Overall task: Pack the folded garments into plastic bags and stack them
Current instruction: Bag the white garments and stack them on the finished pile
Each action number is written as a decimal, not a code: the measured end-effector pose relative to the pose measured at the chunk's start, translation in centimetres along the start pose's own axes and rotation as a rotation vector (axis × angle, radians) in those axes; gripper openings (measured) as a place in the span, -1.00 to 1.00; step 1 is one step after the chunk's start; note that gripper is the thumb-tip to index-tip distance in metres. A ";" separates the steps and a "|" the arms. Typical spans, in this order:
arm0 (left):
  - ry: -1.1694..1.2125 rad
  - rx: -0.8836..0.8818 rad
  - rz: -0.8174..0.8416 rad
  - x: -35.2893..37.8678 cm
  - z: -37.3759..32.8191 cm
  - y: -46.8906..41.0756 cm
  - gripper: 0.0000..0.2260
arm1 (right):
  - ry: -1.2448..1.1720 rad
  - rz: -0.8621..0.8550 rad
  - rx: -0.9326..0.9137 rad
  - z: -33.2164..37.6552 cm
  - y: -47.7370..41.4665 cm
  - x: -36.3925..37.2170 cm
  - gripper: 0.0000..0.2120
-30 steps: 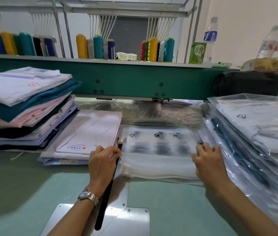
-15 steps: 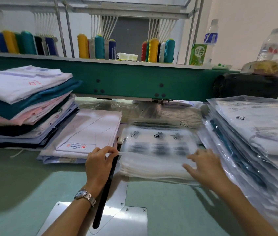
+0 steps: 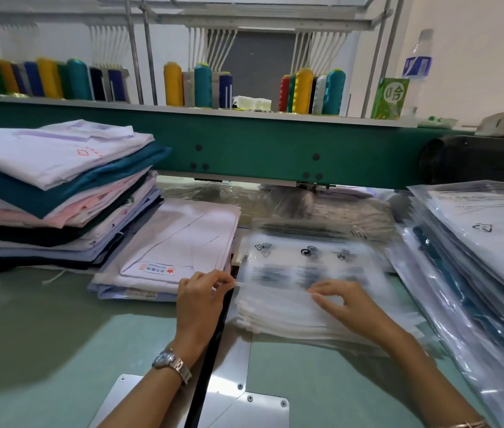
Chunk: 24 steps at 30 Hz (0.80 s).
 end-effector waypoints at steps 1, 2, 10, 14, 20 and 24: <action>0.030 -0.002 -0.002 0.0 0.0 0.1 -0.91 | 0.015 0.034 0.009 -0.3 0.0 0.3 -0.78; 0.057 0.003 -0.017 0.0 0.0 0.1 -0.90 | 0.044 0.078 0.025 -0.6 0.1 0.6 -0.74; 0.043 0.587 0.152 1.6 -5.5 2.3 -0.69 | -0.006 0.059 0.113 -0.9 0.5 1.8 -0.69; -0.191 0.636 0.302 3.7 -6.8 3.4 -0.61 | -0.008 0.008 0.111 -0.6 0.8 1.7 -0.73; -0.365 0.640 0.302 4.0 -6.7 3.6 -0.67 | -0.066 -0.202 0.095 0.1 0.7 1.1 -0.64; -0.412 0.531 0.417 4.1 -6.2 3.6 -0.63 | -0.095 -0.380 0.051 1.1 1.0 0.8 -0.61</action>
Point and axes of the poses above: each hand's wrist, its own y-axis away from the middle knuckle, its own x-axis out of the palm, z = x × y, the point moved 3 cm from there along -y, towards the middle knuckle
